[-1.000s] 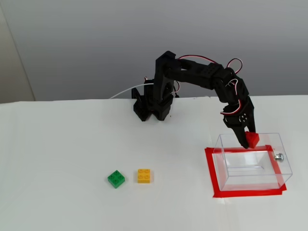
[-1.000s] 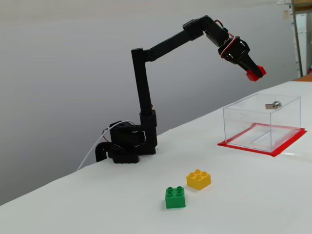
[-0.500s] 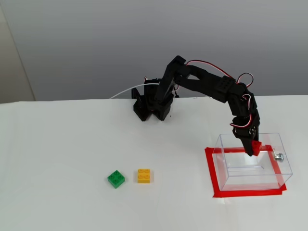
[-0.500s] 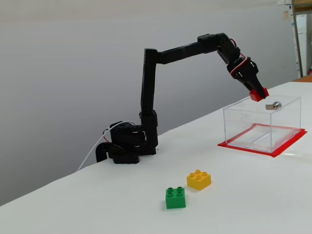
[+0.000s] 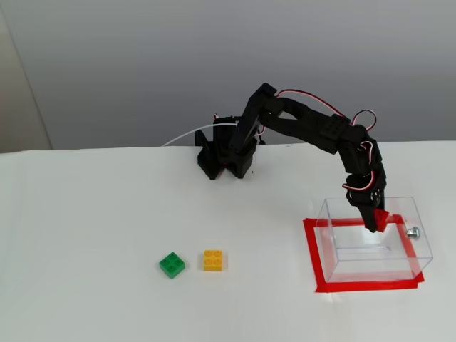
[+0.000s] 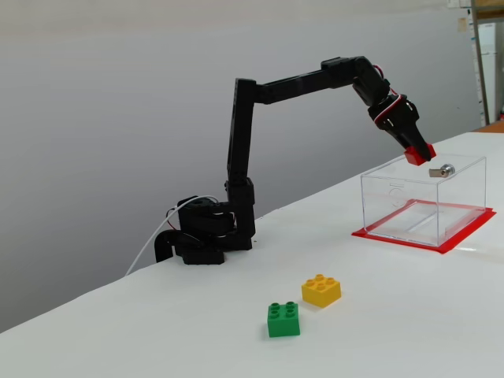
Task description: Pick the red lego brick and place it into the transparent box
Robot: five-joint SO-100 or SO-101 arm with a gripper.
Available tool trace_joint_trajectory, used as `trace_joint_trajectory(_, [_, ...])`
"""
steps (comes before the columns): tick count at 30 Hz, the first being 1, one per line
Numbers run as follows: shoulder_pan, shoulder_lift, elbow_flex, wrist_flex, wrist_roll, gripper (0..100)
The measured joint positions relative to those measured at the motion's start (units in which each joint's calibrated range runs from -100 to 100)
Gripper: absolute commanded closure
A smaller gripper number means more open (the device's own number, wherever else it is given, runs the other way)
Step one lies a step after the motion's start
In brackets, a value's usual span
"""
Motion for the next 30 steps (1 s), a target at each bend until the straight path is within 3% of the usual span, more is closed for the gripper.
trace_joint_trajectory(11, [0.0, 0.0, 0.0, -1.63, 0.0, 81])
trace_joint_trajectory(19, [0.0, 0.0, 0.0, -1.63, 0.0, 60])
trace_joint_trajectory(30, [0.0, 0.0, 0.0, -1.63, 0.0, 59])
